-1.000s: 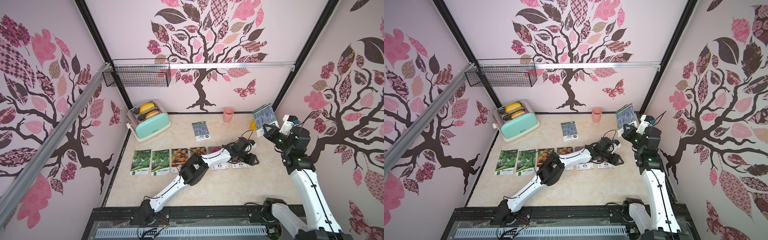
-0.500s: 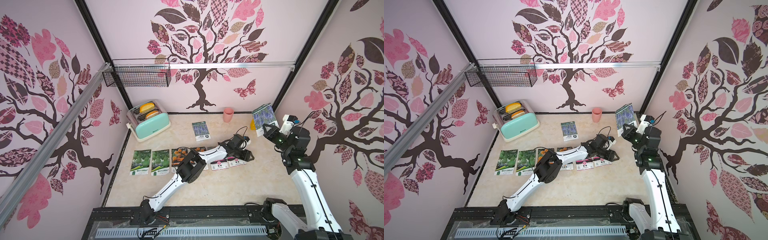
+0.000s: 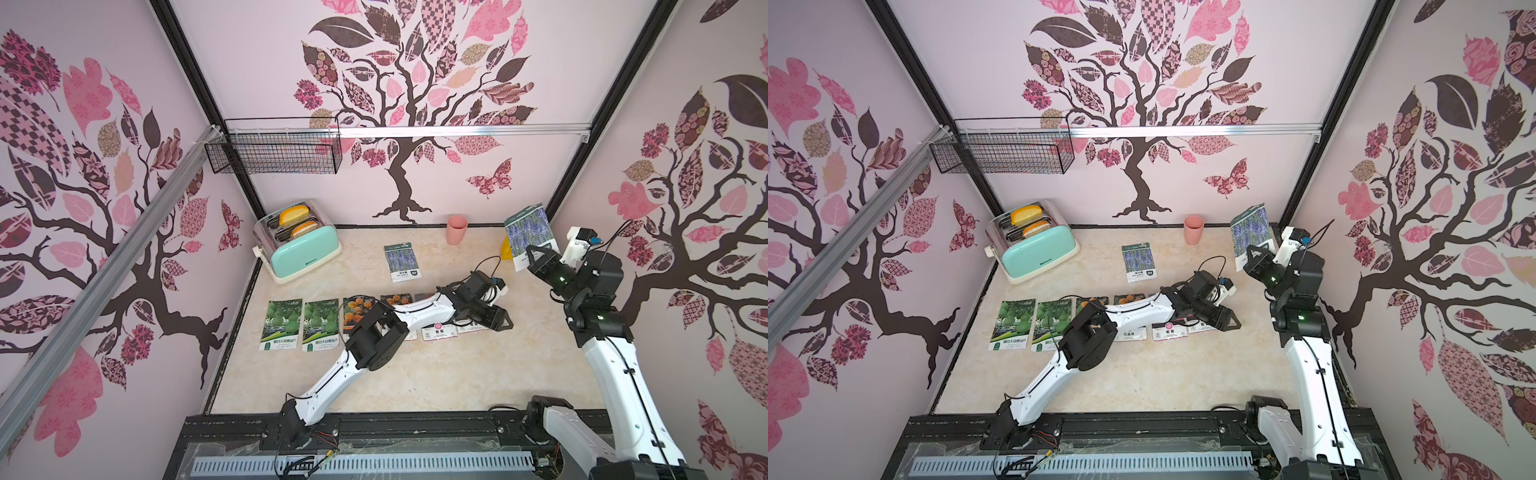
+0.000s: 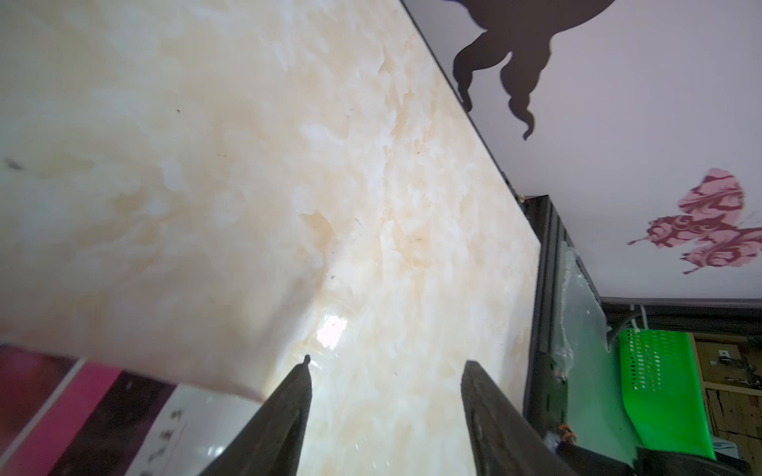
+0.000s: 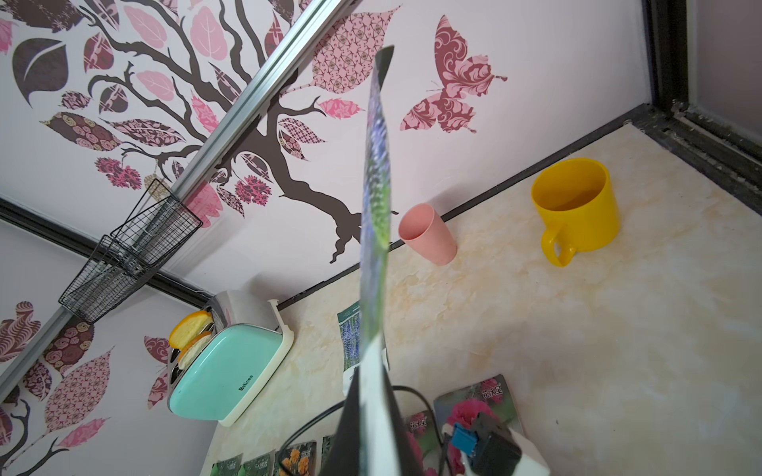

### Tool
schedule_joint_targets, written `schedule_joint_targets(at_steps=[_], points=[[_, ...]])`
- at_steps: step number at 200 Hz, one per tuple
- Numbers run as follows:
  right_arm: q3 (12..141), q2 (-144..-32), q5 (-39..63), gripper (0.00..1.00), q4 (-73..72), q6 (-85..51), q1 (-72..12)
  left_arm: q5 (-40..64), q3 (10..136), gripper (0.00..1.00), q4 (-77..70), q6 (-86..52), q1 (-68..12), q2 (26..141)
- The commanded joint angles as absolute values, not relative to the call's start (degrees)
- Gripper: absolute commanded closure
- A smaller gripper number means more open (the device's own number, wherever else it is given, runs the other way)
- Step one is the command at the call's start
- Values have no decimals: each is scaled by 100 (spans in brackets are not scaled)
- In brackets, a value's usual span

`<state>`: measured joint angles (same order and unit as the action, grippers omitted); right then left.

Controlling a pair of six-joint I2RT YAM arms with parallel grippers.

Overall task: Arrange the seed packets in a row
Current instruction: Place the seed packet at the center of the board.

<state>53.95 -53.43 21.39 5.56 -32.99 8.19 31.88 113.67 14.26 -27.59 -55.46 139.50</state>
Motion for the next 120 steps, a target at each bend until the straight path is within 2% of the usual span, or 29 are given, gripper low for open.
schedule_joint_targets(at_steps=[1, 34, 48, 69, 95, 120], points=[[5807, -5391, 2327, 100, 554, -3179, 837, 3455, 10463, 37, 1044, -2435, -5181, 12686], [5979, -5529, 3013, 100, 375, -3093, 828, 4131, 8934, 35, 733, -2110, -4411, 11026], [6123, -5673, 3480, 100, 387, -2945, 835, 4620, 8400, 33, 256, -2221, -3879, 10535], [6156, -5862, 4128, 100, 207, -2849, 805, 4820, 8034, 31, -145, -2276, -3100, 10066], [6366, -6322, 4818, 100, 410, -2454, 556, 5099, 8299, 27, -374, -2142, -2430, 9923], [6770, -6814, 5245, 100, 1165, -1650, 133, 4924, 9404, 25, 1091, -510, -2373, 10140]])
